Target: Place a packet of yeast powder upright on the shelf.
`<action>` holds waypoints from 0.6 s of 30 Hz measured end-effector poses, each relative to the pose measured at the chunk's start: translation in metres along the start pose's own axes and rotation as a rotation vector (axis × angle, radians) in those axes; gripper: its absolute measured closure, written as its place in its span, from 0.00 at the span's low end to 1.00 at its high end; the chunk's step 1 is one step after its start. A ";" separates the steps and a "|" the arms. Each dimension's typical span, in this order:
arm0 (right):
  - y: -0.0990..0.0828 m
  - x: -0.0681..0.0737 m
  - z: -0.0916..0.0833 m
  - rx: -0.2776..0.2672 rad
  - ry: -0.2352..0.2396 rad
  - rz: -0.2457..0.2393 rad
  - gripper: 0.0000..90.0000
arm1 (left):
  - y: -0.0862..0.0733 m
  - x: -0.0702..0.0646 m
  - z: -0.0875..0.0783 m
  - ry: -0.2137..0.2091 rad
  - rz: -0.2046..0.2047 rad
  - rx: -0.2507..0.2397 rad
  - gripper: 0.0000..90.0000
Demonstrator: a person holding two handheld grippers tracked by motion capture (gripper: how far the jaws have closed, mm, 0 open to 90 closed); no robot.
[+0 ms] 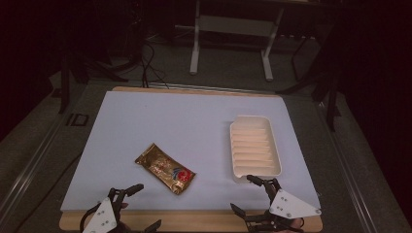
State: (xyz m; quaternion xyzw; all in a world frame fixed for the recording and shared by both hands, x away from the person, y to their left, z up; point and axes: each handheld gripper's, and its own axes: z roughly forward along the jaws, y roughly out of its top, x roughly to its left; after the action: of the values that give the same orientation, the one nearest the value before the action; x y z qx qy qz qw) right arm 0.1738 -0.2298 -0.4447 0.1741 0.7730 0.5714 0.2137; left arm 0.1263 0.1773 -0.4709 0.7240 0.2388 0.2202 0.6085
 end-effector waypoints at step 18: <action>0.000 -0.001 -0.003 -0.069 -0.027 0.010 0.13 | 0.017 0.036 0.015 0.054 -0.123 0.131 0.01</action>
State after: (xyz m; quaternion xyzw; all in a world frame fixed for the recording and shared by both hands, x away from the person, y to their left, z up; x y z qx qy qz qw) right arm 0.1727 -0.2330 -0.4441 0.1783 0.7491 0.5961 0.2273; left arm 0.1654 0.1852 -0.4555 0.7401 0.3131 0.1858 0.5655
